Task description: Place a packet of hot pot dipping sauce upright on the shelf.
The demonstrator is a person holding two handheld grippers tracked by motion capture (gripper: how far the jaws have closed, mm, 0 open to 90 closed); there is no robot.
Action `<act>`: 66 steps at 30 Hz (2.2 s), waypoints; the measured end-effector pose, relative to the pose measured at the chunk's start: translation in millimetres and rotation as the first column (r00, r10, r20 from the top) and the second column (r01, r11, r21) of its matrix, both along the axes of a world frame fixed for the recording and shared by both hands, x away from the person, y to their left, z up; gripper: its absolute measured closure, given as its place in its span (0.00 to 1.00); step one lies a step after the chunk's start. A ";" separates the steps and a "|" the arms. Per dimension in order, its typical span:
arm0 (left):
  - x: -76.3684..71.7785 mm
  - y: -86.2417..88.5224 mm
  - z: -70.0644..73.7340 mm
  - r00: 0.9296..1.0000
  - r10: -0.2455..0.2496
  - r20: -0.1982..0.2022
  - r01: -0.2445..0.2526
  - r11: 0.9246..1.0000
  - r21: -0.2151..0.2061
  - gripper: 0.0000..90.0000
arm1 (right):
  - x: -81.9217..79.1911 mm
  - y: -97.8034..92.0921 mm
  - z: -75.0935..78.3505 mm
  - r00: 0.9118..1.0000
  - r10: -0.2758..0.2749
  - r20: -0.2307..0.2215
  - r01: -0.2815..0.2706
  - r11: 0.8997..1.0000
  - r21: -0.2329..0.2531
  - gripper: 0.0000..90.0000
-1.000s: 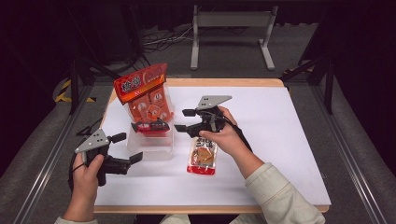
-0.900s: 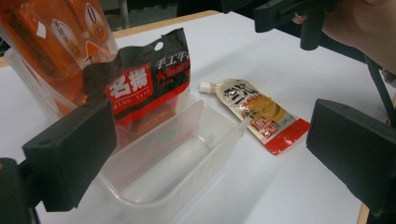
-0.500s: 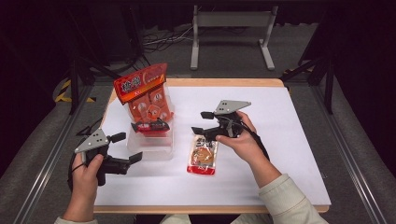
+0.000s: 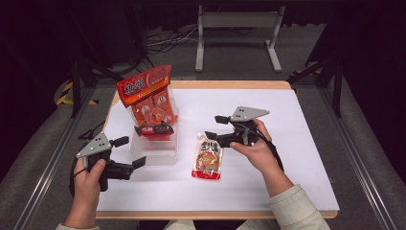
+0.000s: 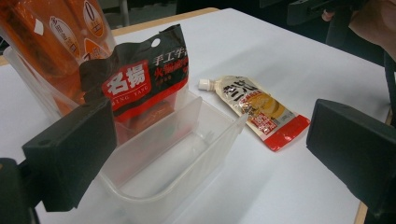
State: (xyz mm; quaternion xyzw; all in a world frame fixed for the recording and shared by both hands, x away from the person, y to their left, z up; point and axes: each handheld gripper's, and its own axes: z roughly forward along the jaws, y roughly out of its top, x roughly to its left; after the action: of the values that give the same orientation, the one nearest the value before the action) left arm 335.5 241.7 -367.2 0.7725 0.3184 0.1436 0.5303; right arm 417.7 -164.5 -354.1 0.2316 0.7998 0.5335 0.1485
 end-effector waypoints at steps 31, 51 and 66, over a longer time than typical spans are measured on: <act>-0.6 -3.1 1.4 1.000 0.021 -0.002 -0.021 1.000 -0.004 0.03 | 17.2 9.4 -50.8 0.983 -0.048 -0.177 0.018 0.985 -0.169 0.38; -2.8 -3.1 -0.2 1.000 0.018 -0.008 -0.018 1.000 0.004 0.03 | 36.3 3.5 -84.3 0.950 -0.146 -0.274 0.085 0.971 -0.223 0.34; -1.6 -6.5 -1.1 1.000 0.011 -0.011 -0.011 1.000 0.012 0.03 | 37.9 3.8 -92.2 0.952 -0.132 -0.275 0.070 0.972 -0.225 0.37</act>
State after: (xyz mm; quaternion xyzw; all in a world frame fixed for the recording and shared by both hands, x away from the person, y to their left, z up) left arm 333.9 235.2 -368.3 0.7747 0.3247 0.1445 0.5229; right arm 455.7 -160.7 -446.3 0.3303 0.8523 0.3974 0.0815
